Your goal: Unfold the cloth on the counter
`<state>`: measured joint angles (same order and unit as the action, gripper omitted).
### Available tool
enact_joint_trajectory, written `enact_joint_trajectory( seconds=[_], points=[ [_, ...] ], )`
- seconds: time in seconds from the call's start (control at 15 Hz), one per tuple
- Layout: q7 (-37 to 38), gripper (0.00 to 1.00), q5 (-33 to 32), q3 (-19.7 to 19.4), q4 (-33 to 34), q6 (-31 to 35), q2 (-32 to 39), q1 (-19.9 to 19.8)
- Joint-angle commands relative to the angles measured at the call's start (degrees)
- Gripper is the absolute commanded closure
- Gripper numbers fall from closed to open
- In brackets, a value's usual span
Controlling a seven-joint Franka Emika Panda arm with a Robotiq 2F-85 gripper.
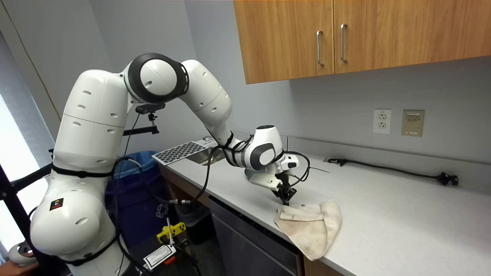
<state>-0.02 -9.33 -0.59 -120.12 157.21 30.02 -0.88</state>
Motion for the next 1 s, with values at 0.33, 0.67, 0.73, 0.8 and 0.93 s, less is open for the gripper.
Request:
enact_joint_trajectory(
  seconds=[0.33,0.67,0.73,0.8,0.93],
  points=[
    [-0.5,1.0,1.38,0.71,9.43,-0.57,4.49,2.13],
    [-1.05,1.0,1.19,0.81,13.76,-0.4,6.12,2.74],
    [-1.57,1.0,1.76,1.26,13.17,-1.3,5.24,2.08],
    [-1.68,1.0,1.72,1.17,12.65,-1.56,4.72,1.93],
    [-1.97,1.0,1.41,0.81,11.17,-3.3,3.43,1.69]
  ],
)
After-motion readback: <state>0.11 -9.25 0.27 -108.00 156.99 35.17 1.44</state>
